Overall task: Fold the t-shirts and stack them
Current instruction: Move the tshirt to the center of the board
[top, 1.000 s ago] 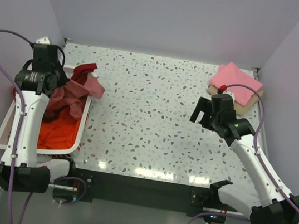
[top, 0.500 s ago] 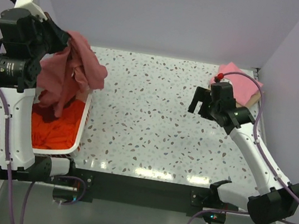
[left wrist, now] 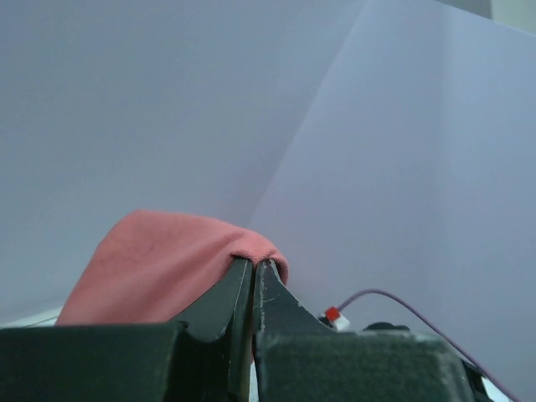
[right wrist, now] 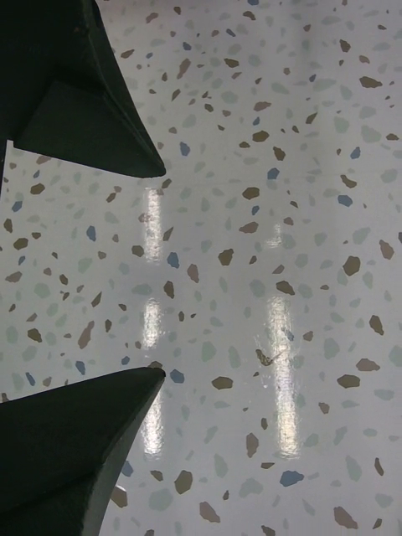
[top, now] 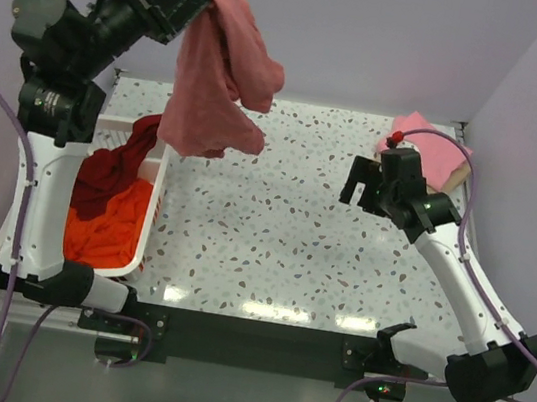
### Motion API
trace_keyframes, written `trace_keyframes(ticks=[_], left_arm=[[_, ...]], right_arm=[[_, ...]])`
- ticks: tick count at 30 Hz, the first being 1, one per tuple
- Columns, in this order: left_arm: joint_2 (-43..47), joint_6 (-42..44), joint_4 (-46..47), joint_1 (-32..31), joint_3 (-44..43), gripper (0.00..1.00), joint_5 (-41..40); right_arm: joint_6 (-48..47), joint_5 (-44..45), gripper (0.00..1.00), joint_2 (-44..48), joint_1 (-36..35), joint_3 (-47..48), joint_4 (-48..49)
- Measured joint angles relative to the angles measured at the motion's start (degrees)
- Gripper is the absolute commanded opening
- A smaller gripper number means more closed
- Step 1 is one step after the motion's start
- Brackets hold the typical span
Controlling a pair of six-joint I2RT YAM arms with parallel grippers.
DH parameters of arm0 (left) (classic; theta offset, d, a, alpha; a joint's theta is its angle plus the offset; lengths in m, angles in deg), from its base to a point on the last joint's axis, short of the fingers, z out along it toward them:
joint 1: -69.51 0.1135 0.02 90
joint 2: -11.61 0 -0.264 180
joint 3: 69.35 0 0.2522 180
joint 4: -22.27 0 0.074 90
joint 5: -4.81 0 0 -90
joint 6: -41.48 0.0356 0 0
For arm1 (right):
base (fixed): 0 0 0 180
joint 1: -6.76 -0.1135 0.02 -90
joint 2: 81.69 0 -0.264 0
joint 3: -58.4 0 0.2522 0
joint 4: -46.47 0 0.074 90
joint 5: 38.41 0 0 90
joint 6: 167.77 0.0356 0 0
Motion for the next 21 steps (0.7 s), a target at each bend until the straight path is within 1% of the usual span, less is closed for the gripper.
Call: trace_keyframes(ticks=[3, 6, 8, 10, 11, 12, 13, 15, 16, 19, 21], left_arm=[[-1.8, 0.1, 2.4, -9.8, 1.1, 0.0, -0.3], [-2.9, 0.7, 2.5, -17.8, 5.2, 0.0, -0.9], [-3.4, 1.6, 2.4, -21.4, 9.1, 0.04, -1.6], [-3.6, 2.8, 1.8, -24.3, 14.9, 0.09, -2.5], [-3.5, 3.5, 1.5, -25.2, 18.1, 0.23, -3.2], [-3.6, 4.5, 0.5, -25.7, 21.2, 0.25, -4.5], [-4.0, 5.2, -1.0, -25.9, 23.9, 0.4, -6.7], [-5.5, 6.8, -4.1, -25.9, 27.1, 0.6, -11.3], [-6.9, 7.9, -6.3, -25.8, 27.7, 0.73, -14.3], [-11.8, 10.1, -10.9, -25.9, 28.0, 0.84, -20.3], [-14.3, 11.4, -13.3, -26.4, 28.5, 0.85, -23.2]], right_arm=[[0.0, 1.2, 0.99, 1.2, 0.0, 0.0, -0.8], [0.0, 3.0, 0.99, 2.6, 0.0, 0.0, -2.0], [0.1, 4.5, 0.99, 3.6, 0.0, 0.0, -3.1], [0.1, 6.3, 0.99, 5.0, 0.0, -0.3, -3.8], [0.1, 7.3, 0.99, 6.0, 0.0, -0.7, -4.0], [0.1, 7.8, 0.99, 7.1, 0.0, -1.3, -4.2], [0.1, 8.6, 0.99, 8.3, 0.0, -2.0, -4.5], [0.1, 9.1, 0.99, 10.2, 0.0, -3.5, -5.2], [0.1, 9.2, 0.99, 10.8, 0.0, -4.3, -5.7], [0.1, 8.5, 0.98, 11.1, 0.0, -7.0, -6.3], [0.0, 7.1, 0.97, 10.3, 0.0, -9.0, -6.3]])
